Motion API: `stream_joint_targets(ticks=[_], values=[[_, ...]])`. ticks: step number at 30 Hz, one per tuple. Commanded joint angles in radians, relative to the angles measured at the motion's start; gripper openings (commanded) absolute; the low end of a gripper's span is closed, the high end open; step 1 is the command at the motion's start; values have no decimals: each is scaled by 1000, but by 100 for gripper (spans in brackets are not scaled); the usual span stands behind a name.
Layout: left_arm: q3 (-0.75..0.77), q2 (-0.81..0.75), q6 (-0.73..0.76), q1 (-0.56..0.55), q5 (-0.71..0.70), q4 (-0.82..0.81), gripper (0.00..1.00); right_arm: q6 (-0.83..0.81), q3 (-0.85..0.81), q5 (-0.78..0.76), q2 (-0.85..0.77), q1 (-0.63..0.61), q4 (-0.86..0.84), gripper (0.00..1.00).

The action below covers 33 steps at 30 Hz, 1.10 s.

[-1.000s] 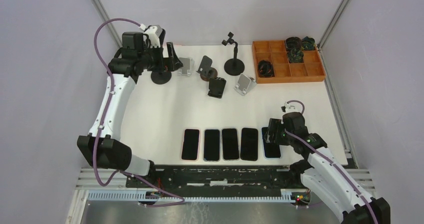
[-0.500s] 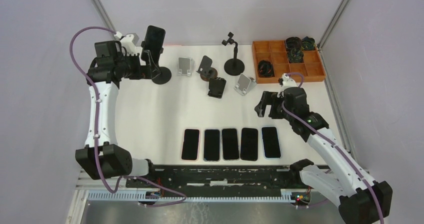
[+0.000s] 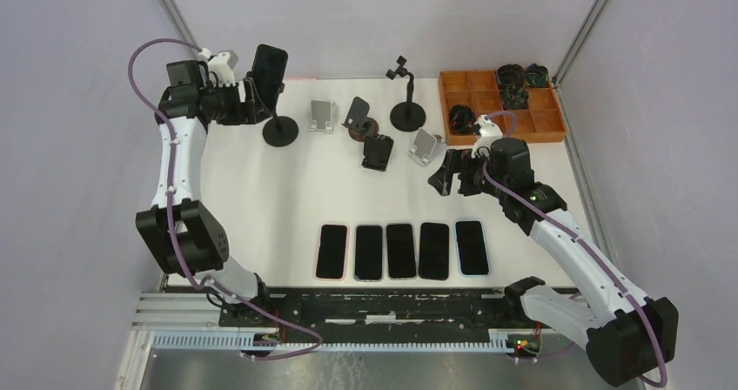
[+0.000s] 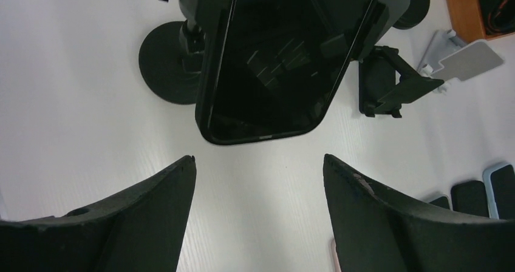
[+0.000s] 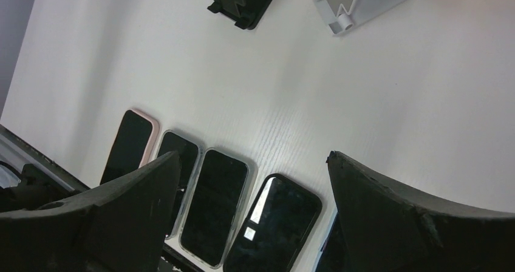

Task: Remove the phone from the phone stand

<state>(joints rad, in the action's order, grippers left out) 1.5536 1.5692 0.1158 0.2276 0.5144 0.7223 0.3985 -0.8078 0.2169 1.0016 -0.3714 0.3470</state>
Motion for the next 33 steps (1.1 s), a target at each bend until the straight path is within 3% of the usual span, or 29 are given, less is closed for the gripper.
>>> stream_joint_targets(ticks=[1,11,18,22,27,33], values=[[110,61,-2,2,150,-59,79,-16,2,56,-21,-2,-59,98],[179,166,-7,1,239,-110,64,2,38,113,-34,-2,-96,98],[202,233,-45,3,369,-136,30,19,30,155,-18,-2,-129,98],[164,225,-58,3,462,-136,5,41,21,212,10,-3,-174,98],[42,147,-24,3,580,-127,2,74,-18,295,77,-3,-248,98],[7,22,126,2,763,69,2,186,-64,408,187,-14,-448,98]])
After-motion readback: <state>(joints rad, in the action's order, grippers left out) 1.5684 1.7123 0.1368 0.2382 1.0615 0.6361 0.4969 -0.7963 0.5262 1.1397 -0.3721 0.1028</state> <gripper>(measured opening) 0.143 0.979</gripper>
